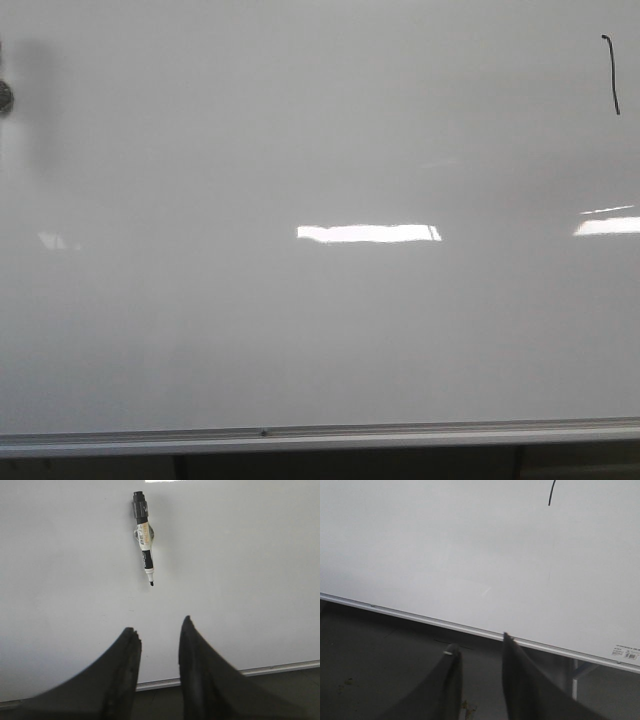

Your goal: Write number 1 on whiteboard

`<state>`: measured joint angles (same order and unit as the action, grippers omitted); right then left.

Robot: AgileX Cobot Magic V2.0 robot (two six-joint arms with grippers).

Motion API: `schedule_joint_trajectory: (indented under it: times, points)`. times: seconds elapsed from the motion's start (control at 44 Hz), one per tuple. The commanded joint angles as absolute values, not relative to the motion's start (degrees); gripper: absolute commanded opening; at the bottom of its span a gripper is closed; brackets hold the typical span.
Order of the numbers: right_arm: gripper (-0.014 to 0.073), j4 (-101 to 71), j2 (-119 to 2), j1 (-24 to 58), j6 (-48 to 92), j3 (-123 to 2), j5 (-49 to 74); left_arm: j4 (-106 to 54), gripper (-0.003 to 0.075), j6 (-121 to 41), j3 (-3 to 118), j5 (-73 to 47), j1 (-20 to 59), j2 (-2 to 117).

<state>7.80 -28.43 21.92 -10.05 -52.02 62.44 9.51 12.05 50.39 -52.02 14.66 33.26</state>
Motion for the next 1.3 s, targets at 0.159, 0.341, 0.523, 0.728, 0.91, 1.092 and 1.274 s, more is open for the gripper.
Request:
schedule_joint_trajectory:
  times: [0.159, 0.341, 0.523, 0.728, 0.91, 1.092, 1.274]
  points:
    - [-0.0074, 9.05, -28.73, 21.49, -9.93, -53.13, 57.58, 10.05, -0.0019, 12.11, 52.08, -48.54, 15.15, 33.47]
    - [-0.0069, 9.05, -28.73, 21.49, -9.93, -53.13, 56.1, 10.05, -0.0019, 12.11, 52.08, -48.47, 15.15, 33.47]
    - [-0.0069, 9.05, -28.73, 21.49, -9.93, -53.13, 56.21, 10.05, -0.0019, 12.11, 52.08, -48.47, 15.15, 33.47]
    - [-0.0069, 9.05, -28.73, 21.49, -9.93, -53.13, 56.21, 10.05, -0.0019, 12.11, 52.08, -48.47, 15.15, 33.47]
    - [-0.0069, 9.05, -28.73, 21.49, -9.93, -53.13, 56.21, 11.21, -0.0019, 12.11, 51.85, -48.34, 14.87, 32.97]
    - [-0.0069, 9.05, -28.73, 21.49, -9.93, -53.13, 56.21, 9.26, -0.0019, 12.11, 45.0, -40.28, 8.74, 27.07]
    - [-0.0069, 9.05, -28.73, 21.49, -9.93, -53.13, 56.21, 5.33, -0.0019, 11.47, 31.23, -26.7, 1.04, 18.43]
